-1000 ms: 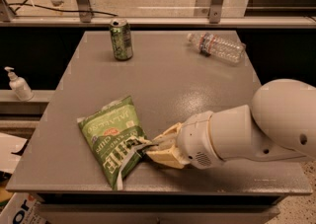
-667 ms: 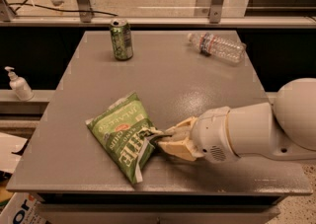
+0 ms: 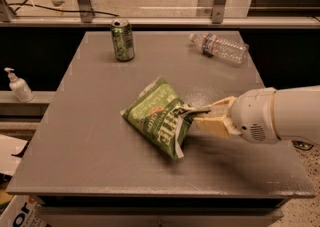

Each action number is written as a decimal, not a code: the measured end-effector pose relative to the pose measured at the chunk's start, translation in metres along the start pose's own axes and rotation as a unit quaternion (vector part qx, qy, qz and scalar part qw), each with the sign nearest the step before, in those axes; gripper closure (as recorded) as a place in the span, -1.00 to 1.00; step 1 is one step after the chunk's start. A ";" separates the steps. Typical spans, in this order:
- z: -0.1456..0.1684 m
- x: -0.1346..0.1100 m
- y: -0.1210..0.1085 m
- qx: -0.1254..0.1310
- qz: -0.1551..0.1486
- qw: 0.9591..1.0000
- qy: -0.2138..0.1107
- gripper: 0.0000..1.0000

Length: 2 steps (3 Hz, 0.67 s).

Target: Move green jalapeno chip bag near water bottle

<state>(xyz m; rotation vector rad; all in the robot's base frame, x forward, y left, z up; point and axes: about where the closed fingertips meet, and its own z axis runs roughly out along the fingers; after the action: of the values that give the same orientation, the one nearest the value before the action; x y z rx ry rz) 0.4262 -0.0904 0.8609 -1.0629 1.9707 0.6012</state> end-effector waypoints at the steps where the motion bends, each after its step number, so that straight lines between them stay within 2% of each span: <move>1: -0.041 0.000 -0.047 0.059 0.011 0.998 0.000 1.00; 2: -0.041 0.000 -0.049 0.063 0.010 0.998 0.001 1.00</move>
Offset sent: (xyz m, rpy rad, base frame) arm 0.0173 -0.0406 0.0153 -0.0210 -0.0273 -0.0836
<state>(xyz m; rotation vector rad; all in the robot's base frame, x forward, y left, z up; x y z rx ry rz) 0.4501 -0.1456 0.8823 -0.9689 1.9954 0.4802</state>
